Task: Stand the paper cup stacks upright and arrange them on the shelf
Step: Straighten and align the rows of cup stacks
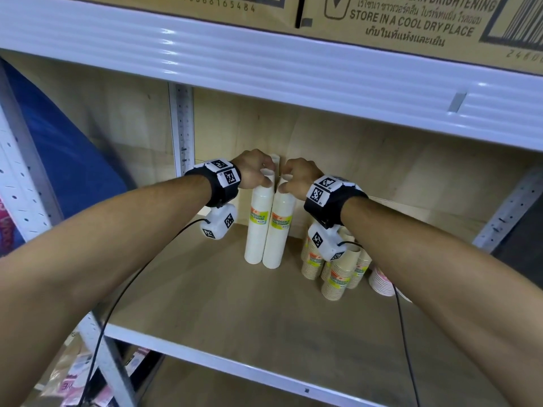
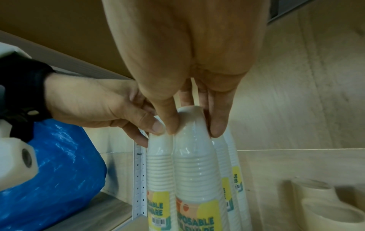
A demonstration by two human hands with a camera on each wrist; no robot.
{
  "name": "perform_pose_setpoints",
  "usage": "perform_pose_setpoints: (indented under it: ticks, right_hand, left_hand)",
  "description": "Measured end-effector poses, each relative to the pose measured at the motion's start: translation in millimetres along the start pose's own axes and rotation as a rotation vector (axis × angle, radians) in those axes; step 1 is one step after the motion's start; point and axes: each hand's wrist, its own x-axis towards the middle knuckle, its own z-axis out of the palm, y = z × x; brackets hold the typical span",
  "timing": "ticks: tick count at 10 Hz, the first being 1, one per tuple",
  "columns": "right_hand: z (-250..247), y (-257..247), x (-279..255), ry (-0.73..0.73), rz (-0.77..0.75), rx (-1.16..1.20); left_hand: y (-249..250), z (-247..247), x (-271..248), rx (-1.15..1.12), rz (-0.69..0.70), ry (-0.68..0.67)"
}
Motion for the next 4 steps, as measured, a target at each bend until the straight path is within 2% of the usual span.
perform_pose_setpoints:
  ticks: [3,4]
  right_hand:
    - [-1,2,-1,0.019,-0.038,-0.032]
    - [3,0,-4,0.110,-0.044,-0.051]
  left_hand:
    - [4,-7,-3,-0.005,0.038,-0.007]
    - [10,-16,-10,0.040,0.082,0.045]
